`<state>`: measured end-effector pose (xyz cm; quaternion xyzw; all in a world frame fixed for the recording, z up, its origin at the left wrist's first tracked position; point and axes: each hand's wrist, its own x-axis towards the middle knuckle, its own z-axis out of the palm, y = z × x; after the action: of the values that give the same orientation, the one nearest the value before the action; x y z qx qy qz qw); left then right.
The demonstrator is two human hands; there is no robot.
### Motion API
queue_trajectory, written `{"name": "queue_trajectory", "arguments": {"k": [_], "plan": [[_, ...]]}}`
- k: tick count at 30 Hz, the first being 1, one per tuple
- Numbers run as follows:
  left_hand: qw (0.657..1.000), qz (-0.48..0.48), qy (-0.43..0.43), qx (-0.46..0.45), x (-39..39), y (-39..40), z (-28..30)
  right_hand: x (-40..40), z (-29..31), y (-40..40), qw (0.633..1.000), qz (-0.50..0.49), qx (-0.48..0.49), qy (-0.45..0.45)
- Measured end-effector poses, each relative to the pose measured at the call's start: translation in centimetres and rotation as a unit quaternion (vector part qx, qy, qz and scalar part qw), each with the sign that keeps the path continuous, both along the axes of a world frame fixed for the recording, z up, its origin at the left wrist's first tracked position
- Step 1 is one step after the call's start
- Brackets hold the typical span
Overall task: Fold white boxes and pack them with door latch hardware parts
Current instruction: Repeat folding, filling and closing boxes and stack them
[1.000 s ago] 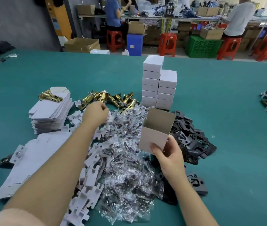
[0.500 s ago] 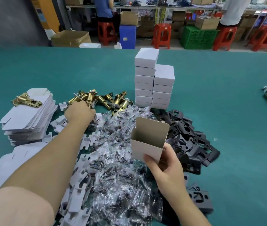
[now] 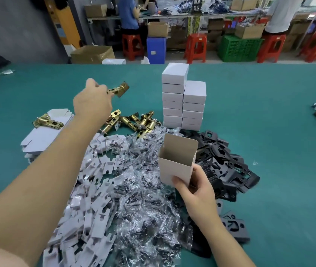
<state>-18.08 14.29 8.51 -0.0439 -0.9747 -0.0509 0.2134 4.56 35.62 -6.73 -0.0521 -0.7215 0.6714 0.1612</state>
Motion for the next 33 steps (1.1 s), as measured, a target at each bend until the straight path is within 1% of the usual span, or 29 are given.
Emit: {"name": "queue_trajectory", "arguments": {"k": [2,3,4,6,8,10,12,14,20,25,31,33], "plan": [[0.995,-0.101,0.007,-0.009,2.3,0.4,3.3,0.0,0.0,0.1,1.0,0.004,0.002,-0.007],[0.987,-0.163,0.006,0.001,3.7,0.6,4.8,0.1,0.0,0.2,1.0,0.004,0.002,-0.01],[0.974,-0.227,0.005,0.023,5.3,0.7,6.2,0.0,0.0,0.2,1.0,0.003,0.0,-0.011],[0.936,-0.34,0.001,0.095,9.0,0.9,8.4,0.0,0.2,0.2,1.0,0.001,-0.01,-0.014],[0.899,-0.407,-0.017,0.161,12.0,1.3,9.6,0.0,0.3,0.2,1.0,0.006,-0.018,-0.017],[0.876,-0.437,-0.036,0.198,13.9,1.9,9.8,0.1,0.4,0.1,1.0,0.014,-0.017,-0.02],[0.866,-0.446,-0.053,0.22,15.0,2.5,9.4,0.2,0.5,0.1,0.999,0.021,-0.02,-0.025],[0.867,-0.437,-0.073,0.229,15.5,3.0,8.7,0.3,0.7,0.1,0.999,0.033,-0.033,-0.022],[0.904,-0.367,-0.107,0.193,15.2,3.7,6.0,0.6,1.4,0.0,0.991,0.084,-0.1,-0.011],[0.925,-0.345,-0.114,0.11,15.1,4.7,4.8,0.6,1.5,0.1,0.989,0.093,-0.112,-0.006],[0.92,-0.359,-0.153,0.025,15.0,6.7,3.1,0.5,1.3,0.0,0.991,0.085,-0.105,0.001],[0.925,-0.347,-0.153,0.006,15.1,7.3,2.5,0.5,1.3,0.0,0.991,0.079,-0.109,0.002]]}}
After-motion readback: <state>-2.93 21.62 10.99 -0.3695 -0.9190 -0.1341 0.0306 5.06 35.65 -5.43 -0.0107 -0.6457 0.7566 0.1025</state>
